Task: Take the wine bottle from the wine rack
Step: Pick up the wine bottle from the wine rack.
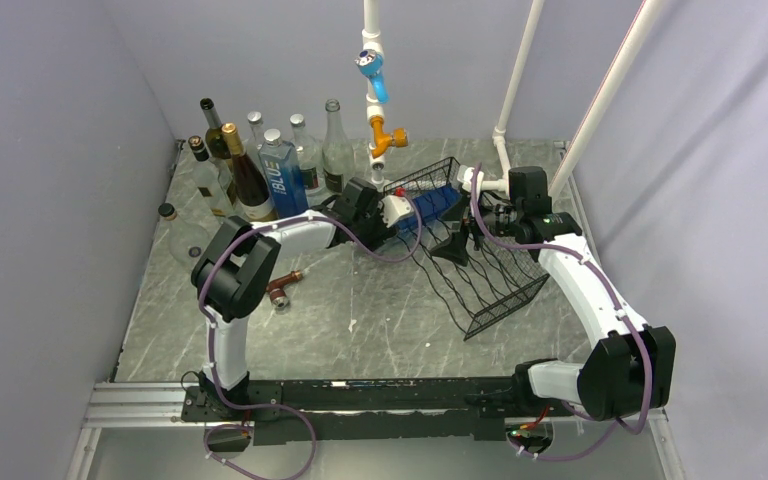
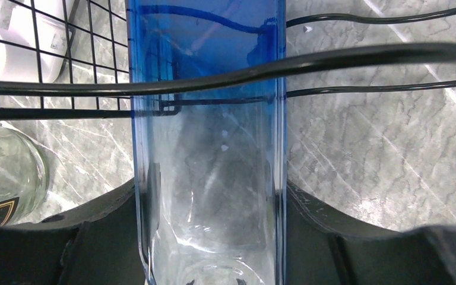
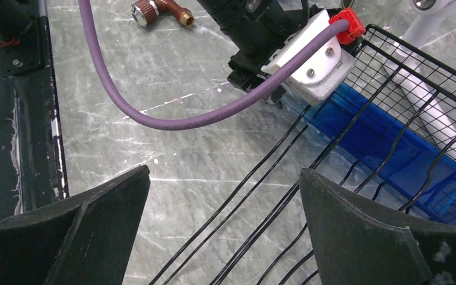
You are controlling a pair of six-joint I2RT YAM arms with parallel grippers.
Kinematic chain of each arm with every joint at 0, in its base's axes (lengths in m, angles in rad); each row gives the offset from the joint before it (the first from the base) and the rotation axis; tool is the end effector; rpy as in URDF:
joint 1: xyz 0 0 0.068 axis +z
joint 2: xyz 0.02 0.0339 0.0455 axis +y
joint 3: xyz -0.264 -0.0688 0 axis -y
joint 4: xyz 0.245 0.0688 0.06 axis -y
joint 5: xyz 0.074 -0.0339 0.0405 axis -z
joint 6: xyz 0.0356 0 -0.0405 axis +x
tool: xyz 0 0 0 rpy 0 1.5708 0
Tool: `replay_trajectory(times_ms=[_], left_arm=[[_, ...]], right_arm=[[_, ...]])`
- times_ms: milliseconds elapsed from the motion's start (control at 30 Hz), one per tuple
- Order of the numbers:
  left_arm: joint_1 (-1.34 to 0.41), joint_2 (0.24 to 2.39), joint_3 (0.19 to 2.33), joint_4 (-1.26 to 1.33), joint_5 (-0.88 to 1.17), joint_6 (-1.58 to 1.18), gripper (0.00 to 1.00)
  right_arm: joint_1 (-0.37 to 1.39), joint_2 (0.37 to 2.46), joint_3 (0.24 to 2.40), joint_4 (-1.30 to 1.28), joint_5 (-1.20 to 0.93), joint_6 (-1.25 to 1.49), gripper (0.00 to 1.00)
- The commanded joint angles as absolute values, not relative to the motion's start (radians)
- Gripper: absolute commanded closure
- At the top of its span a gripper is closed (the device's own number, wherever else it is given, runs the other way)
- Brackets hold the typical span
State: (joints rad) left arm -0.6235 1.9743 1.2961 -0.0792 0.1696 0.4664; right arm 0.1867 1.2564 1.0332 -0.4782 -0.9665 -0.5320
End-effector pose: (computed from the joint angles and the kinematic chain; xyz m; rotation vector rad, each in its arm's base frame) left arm 0.3467 -0.2567 0.1744 1.2804 1.9477 -0.2761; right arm 0.2525 0.0775 0.3080 -1.1566 1.6966 0.8722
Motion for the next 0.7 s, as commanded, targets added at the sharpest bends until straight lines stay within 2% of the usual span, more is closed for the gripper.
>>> replay_trajectory(times_ms=[0,33,67,333,667], left_arm=[[-0.626,1.926,1.294,-0.060,0.178,0.459,0.92],[-0.626,1.911,1.276,-0.056,0.180,0.458,0.99],[-0.626,1.896,1.269,-0.057,0.180,0.456,1.00],[-0.626,1.734,1.158,-0.069,0.196,0.440,1.00],[-0.626,1.552,1.083,-0.252,0.218,0.511,1.00]], right_arm=[[0.180,1.230,1.068,-0.485,-0.997,-0.550,0.00],[0.180,1.230,1.068,-0.485,-0.998,-0.550,0.00],[0.179,1.230,1.067,-0.485,-0.999,-0.549,0.00],[0.179,1.231,1.063,-0.484,-1.002,-0.551,0.00],[0.179,1.231,1.061,-0.491,-1.009,-0.563,0.00]])
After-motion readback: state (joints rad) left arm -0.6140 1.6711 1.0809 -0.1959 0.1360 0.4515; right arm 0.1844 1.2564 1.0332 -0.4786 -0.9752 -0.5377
